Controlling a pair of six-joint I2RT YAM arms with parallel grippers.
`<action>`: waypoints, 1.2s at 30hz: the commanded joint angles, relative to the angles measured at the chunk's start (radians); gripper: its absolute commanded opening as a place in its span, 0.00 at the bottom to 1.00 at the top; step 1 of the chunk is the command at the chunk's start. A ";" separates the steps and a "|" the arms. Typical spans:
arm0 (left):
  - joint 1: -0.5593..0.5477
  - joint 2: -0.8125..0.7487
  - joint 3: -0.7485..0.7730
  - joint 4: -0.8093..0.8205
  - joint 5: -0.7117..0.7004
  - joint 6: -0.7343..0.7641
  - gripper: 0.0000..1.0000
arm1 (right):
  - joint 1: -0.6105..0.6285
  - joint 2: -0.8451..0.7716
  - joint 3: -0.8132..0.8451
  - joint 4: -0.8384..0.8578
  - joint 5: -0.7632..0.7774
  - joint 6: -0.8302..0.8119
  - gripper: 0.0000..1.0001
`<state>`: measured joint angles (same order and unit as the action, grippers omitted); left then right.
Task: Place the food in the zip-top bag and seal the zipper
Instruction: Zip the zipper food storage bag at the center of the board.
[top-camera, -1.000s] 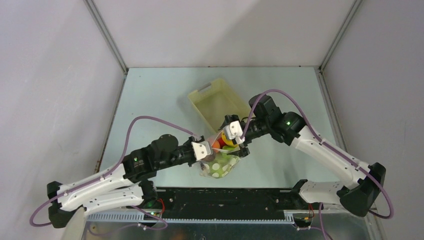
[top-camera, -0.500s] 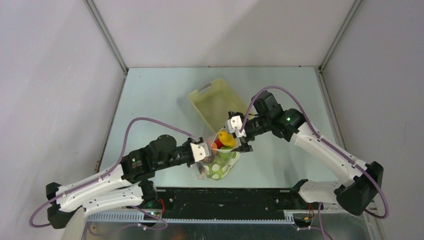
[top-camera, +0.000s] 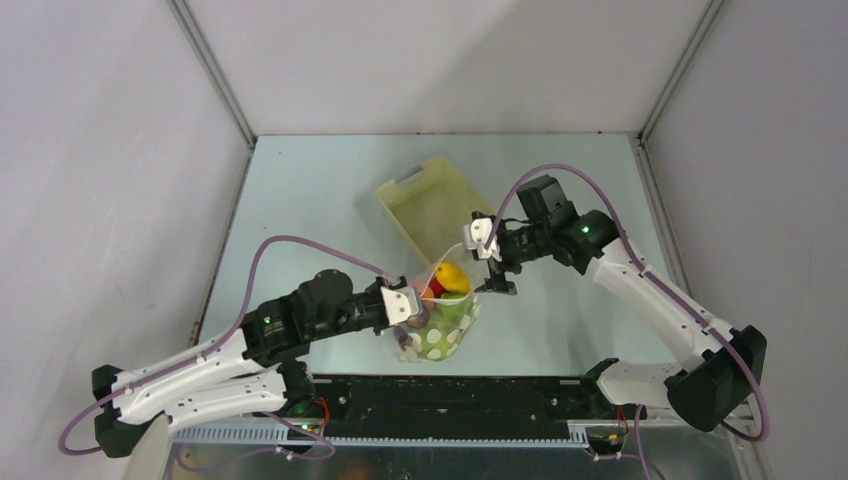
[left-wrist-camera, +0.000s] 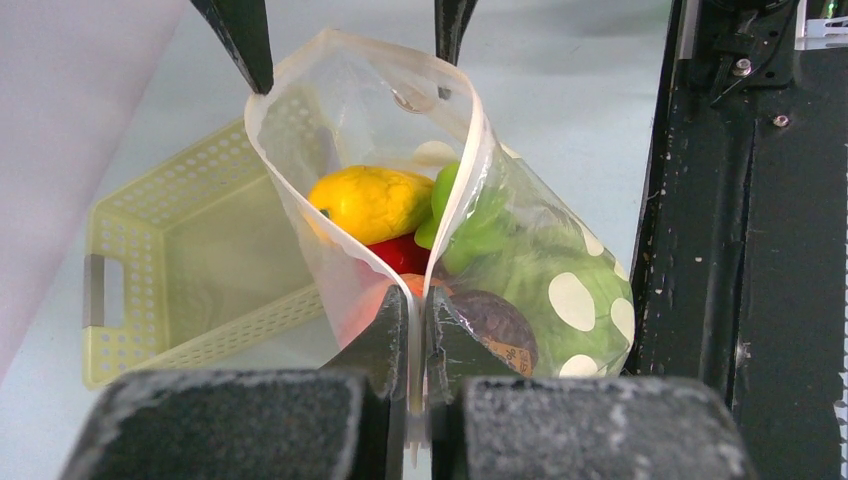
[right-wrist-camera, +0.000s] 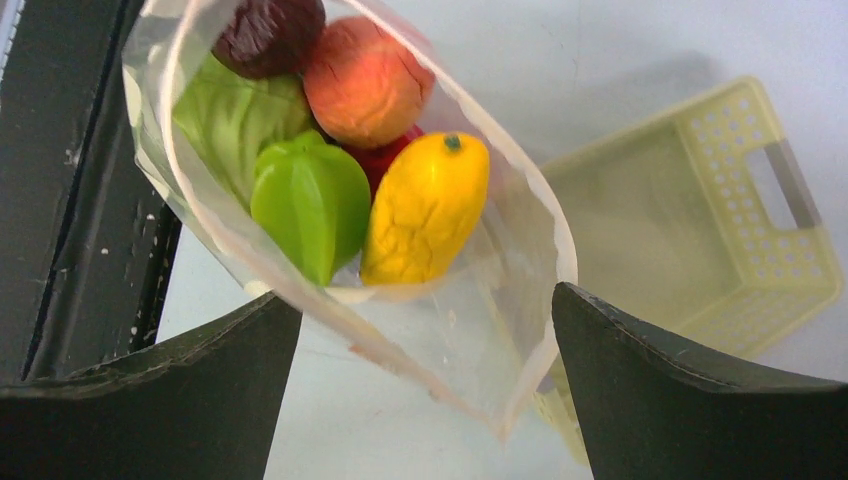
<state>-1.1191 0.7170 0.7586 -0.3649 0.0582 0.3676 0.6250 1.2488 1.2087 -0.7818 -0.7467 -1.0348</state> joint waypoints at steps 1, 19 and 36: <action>-0.002 -0.021 0.009 0.040 0.018 0.024 0.00 | -0.052 -0.038 0.038 -0.045 0.010 -0.028 0.99; -0.001 -0.016 0.010 0.040 0.025 0.027 0.00 | -0.134 0.018 0.022 -0.094 -0.107 -0.079 0.99; -0.001 -0.045 -0.006 0.055 0.017 0.006 0.00 | -0.102 0.074 0.022 -0.145 -0.149 -0.113 0.32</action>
<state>-1.1187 0.7101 0.7570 -0.3672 0.0669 0.3676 0.5159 1.3144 1.2087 -0.8856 -0.8787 -1.1282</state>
